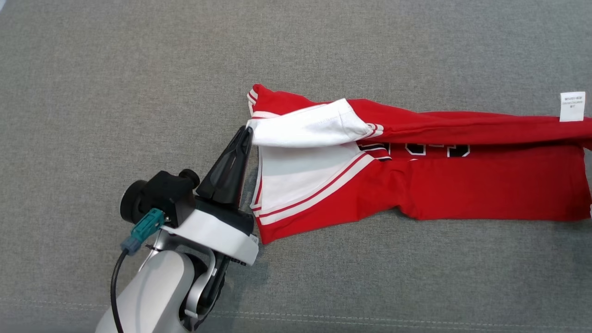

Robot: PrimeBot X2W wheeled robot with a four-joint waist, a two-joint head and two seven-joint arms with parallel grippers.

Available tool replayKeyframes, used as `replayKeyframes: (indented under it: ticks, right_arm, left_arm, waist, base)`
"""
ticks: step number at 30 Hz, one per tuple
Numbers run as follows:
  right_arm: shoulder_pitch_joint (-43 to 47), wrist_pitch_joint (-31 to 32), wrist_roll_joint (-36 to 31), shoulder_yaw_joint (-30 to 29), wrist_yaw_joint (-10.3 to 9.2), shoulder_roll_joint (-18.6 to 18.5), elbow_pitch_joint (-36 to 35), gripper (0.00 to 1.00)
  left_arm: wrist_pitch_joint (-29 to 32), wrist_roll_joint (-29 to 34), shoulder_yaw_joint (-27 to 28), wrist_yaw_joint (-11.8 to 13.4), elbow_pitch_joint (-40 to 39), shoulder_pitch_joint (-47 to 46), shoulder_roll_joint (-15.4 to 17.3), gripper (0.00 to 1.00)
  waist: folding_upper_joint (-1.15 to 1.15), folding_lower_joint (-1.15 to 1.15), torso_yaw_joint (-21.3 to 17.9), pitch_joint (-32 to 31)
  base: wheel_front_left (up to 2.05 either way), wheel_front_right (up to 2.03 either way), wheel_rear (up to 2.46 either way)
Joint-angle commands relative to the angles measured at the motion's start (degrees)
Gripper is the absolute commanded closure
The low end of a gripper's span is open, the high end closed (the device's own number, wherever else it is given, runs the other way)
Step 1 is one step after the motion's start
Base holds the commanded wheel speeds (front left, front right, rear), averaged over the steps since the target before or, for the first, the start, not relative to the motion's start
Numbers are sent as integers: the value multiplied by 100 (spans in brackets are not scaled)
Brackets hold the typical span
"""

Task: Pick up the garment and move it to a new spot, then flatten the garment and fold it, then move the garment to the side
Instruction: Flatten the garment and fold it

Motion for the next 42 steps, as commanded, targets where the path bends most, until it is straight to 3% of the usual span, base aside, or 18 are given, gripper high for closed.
replayKeyframes:
  ticks: [1,12,23,25,27,28,29,30,31,33,42]
  right_arm:
    - [186,-66,-28,-10,-17,-166,-109,100]
    - [535,-66,-40,-390,-17,-114,14,100]
    - [832,-67,-106,-323,-17,3,102,100]
    - [816,-67,-104,-287,-17,9,168,84]
    - [789,-67,-82,-256,-17,12,256,55]
    - [774,-67,-76,-232,-17,8,290,2]
    - [761,-67,-72,-211,-17,6,322,0]
    - [750,-67,-64,-195,-17,5,353,0]
    - [740,-67,-54,-186,-17,8,376,0]
    - [732,-67,-51,-187,-17,33,380,0]
    - [884,-67,-272,-395,-17,87,-29,0]
  left_arm:
    - [36,-75,180,87,-232,79,138,100]
    - [321,-233,-3,276,-563,706,158,100]
    - [460,-165,-222,313,-202,775,156,100]
    - [461,-157,-250,313,-89,759,138,100]
    - [460,-155,-279,308,7,743,112,100]
    - [449,-156,-290,305,49,733,95,100]
    - [442,-164,-302,296,92,724,76,99]
    - [433,-180,-308,290,133,717,50,74]
    - [423,-188,-315,287,176,708,30,56]
    - [397,-202,-324,291,258,701,-10,2]
    - [262,-287,-223,401,306,769,-62,0]
  waist:
    - [0,0,35,11]
    - [0,0,216,22]
    - [0,0,188,55]
    - [0,0,173,55]
    - [0,0,164,47]
    - [0,0,162,38]
    - [0,0,160,25]
    - [0,0,160,6]
    - [0,0,160,-19]
    - [0,0,159,-89]
    - [0,0,135,-391]
  base:
    - [0,0,0]
    - [0,0,0]
    - [0,0,0]
    - [0,0,0]
    - [0,0,0]
    - [0,0,0]
    - [0,0,0]
    - [0,0,0]
    - [0,0,0]
    - [0,0,0]
    - [0,0,0]
